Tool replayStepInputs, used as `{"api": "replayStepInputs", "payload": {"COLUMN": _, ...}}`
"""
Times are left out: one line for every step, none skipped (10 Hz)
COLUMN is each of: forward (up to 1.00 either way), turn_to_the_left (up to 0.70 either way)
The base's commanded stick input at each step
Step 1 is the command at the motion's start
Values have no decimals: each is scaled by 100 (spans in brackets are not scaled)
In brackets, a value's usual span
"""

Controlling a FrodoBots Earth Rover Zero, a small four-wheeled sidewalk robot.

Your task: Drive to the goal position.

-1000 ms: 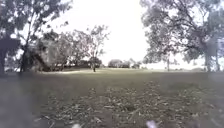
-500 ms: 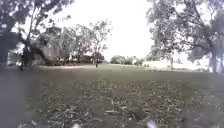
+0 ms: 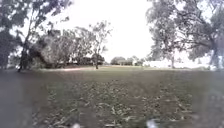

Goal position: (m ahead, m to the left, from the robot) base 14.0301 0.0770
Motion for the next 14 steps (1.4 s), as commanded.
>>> {"api": "replayStepInputs", "payload": {"forward": 70, "turn_to_the_left": 0}}
{"api": "replayStepInputs", "payload": {"forward": 70, "turn_to_the_left": 0}}
{"api": "replayStepInputs", "payload": {"forward": 70, "turn_to_the_left": 0}}
{"api": "replayStepInputs", "payload": {"forward": 70, "turn_to_the_left": 0}}
{"api": "replayStepInputs", "payload": {"forward": 70, "turn_to_the_left": 0}}
{"api": "replayStepInputs", "payload": {"forward": 70, "turn_to_the_left": 0}}
{"api": "replayStepInputs", "payload": {"forward": 70, "turn_to_the_left": 0}}
{"api": "replayStepInputs", "payload": {"forward": 70, "turn_to_the_left": 0}}
{"api": "replayStepInputs", "payload": {"forward": 70, "turn_to_the_left": 0}}
{"api": "replayStepInputs", "payload": {"forward": 70, "turn_to_the_left": 0}}
{"api": "replayStepInputs", "payload": {"forward": 70, "turn_to_the_left": -2}}
{"api": "replayStepInputs", "payload": {"forward": 70, "turn_to_the_left": -31}}
{"api": "replayStepInputs", "payload": {"forward": 70, "turn_to_the_left": -31}}
{"api": "replayStepInputs", "payload": {"forward": 70, "turn_to_the_left": -31}}
